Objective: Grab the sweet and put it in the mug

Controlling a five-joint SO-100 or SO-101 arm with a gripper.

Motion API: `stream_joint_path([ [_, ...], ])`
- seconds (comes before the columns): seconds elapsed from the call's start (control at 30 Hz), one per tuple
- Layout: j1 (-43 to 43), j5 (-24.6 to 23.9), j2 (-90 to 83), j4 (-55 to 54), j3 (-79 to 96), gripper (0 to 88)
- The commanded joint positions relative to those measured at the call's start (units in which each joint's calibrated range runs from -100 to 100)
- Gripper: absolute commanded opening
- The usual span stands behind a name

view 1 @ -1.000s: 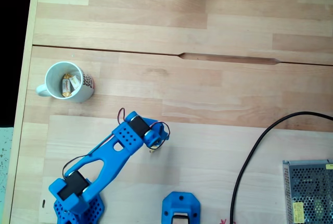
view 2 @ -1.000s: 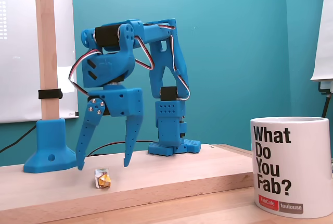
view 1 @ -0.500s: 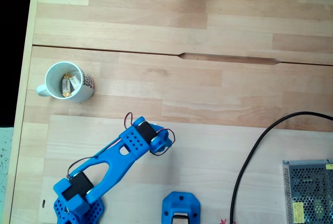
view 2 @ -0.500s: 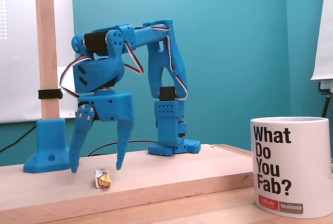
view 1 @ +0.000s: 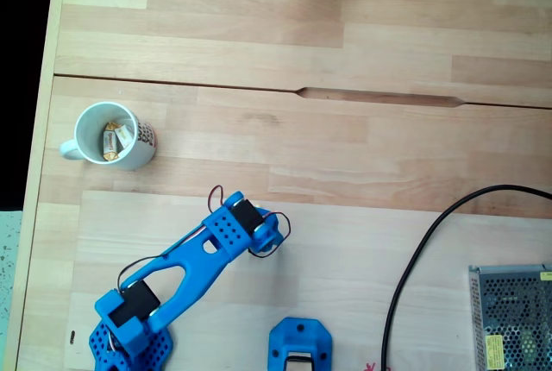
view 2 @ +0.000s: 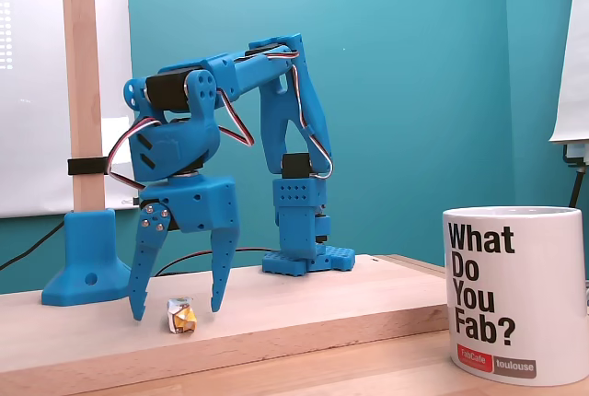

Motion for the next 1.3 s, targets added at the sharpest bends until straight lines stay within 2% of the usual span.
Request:
stream_joint_path([
  [0.0,-0.14,-0.2,-0.67,0.12,-2.75,28.9],
  [1.27,-0.14,0.39,-0.5,0.12,-2.66,28.9],
])
